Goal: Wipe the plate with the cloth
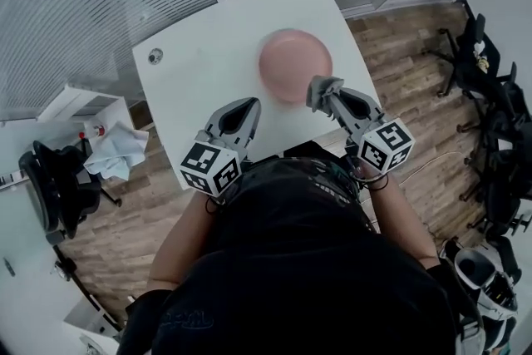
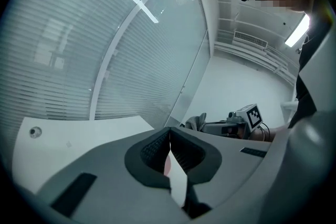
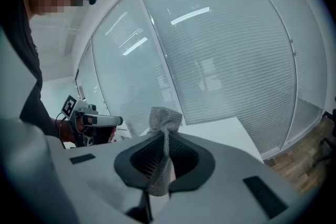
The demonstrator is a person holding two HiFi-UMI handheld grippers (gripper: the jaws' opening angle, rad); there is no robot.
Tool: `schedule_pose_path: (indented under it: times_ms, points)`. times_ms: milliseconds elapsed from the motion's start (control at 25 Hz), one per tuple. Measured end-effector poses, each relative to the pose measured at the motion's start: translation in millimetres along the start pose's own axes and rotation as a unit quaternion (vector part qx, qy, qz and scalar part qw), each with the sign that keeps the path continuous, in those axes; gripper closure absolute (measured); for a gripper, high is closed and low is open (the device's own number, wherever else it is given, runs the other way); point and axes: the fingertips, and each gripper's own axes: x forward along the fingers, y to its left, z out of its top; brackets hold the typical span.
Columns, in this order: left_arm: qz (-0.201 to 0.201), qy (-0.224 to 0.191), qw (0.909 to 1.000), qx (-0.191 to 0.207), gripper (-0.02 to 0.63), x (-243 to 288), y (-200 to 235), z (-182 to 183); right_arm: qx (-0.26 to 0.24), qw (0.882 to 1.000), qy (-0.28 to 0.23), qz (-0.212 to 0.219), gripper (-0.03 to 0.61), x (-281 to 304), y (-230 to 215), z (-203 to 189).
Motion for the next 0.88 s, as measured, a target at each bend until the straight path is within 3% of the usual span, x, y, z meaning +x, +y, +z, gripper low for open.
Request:
schedule_pose_path:
  times_ms: [240, 600, 760, 880]
  points:
    - [0.019, 0.039, 0.9986, -0.031, 0.596, 34.4, 22.2, -28.7, 0.038, 0.998, 0.045, 0.0, 0.542, 28.8, -40.2, -18.5]
    - [0.078, 0.063, 0.9931, -0.06, 0.595, 75.0, 53.6, -46.9, 0.042, 0.993, 0.108, 0.013, 0.543, 68.4, -84.5, -32.1]
    - [0.107, 0.082, 0.9875, -0.081, 0.593, 95.6, 75.7, -64.6, 0.041, 0.988, 0.146, 0.024, 0.543, 92.3, -103.6, -45.1]
    - [0.118, 0.104, 0.9812, -0.112, 0.546, 108.0, 87.8, -84.7, 0.05, 0.984, 0.169, 0.036, 0.543, 108.4, -115.1, -58.2]
